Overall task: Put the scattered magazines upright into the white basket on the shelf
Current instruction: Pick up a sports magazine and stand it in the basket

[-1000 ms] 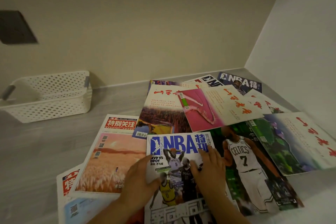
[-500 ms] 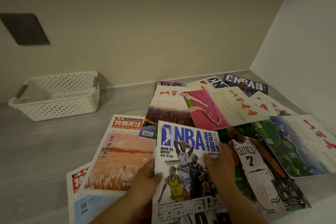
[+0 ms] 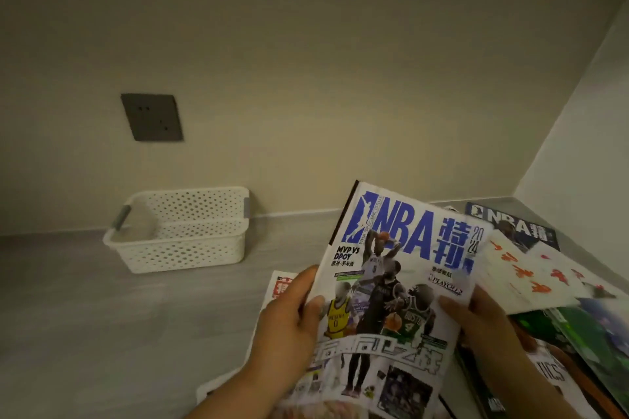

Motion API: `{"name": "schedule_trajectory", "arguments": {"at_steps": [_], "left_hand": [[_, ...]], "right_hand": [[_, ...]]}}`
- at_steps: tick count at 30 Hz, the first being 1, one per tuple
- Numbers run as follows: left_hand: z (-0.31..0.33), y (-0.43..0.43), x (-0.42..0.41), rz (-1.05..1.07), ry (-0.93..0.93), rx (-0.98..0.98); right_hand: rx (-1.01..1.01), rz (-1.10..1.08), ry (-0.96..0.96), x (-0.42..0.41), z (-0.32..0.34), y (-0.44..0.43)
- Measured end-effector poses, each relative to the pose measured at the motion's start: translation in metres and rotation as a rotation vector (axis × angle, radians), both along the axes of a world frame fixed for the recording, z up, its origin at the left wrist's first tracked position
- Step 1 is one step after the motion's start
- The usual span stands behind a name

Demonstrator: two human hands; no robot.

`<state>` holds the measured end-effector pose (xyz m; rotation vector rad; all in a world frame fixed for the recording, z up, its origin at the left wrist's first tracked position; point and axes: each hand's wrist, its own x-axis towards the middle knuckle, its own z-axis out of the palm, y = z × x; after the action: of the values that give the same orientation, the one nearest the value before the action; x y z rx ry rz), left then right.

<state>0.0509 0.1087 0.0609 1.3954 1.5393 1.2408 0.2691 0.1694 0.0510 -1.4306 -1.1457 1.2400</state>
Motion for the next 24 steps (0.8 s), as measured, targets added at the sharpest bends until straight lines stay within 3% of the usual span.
{"name": "schedule_trajectory", "arguments": {"at_steps": [7,13,24], "left_hand": [[0.057,0.027,-0.103,0.239,0.015,0.297],[0.095,0.044,-0.194,0.303,0.047,0.389],[0.063,0.084,-0.312,0.543,0.167,0.279]], "right_hand": [[0.354,0.064,-0.050,-0.122,0.076,0.026],[0.509,0.122,-0.022,-0.221,0.119,0.067],[0.418,0.287,0.045,-0.341,0.104,0.122]]}}
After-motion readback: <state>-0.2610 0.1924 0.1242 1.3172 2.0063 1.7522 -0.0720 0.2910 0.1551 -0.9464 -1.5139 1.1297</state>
